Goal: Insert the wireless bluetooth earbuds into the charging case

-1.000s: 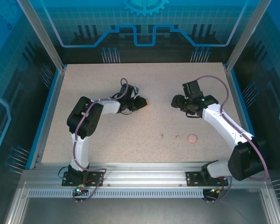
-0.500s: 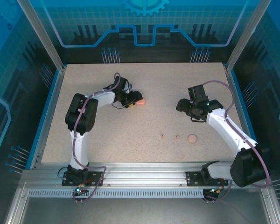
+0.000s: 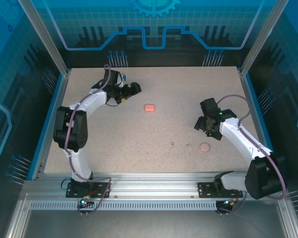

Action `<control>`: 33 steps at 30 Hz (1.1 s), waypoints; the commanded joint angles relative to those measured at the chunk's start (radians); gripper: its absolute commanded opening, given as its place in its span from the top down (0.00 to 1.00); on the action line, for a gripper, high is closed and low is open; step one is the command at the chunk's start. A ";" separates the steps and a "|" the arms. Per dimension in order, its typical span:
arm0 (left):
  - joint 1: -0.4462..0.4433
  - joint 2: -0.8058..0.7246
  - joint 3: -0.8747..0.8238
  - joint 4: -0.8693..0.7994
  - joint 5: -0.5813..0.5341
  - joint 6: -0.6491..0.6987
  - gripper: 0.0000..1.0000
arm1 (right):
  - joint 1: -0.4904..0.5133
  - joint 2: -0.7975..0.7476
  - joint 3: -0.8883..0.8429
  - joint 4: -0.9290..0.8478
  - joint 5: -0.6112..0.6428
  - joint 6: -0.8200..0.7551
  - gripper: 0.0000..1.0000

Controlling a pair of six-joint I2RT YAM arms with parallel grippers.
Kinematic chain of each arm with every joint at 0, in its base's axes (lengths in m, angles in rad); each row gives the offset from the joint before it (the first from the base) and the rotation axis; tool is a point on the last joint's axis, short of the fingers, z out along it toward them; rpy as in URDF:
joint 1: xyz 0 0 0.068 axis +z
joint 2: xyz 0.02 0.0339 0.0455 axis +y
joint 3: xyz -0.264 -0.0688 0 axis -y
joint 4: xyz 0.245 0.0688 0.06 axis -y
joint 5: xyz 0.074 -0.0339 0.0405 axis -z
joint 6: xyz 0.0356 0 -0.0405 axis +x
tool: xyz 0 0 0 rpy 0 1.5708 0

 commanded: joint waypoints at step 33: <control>-0.024 -0.376 -0.188 0.140 -0.003 -0.058 0.01 | -0.065 0.151 -0.212 0.126 -0.149 -0.048 0.30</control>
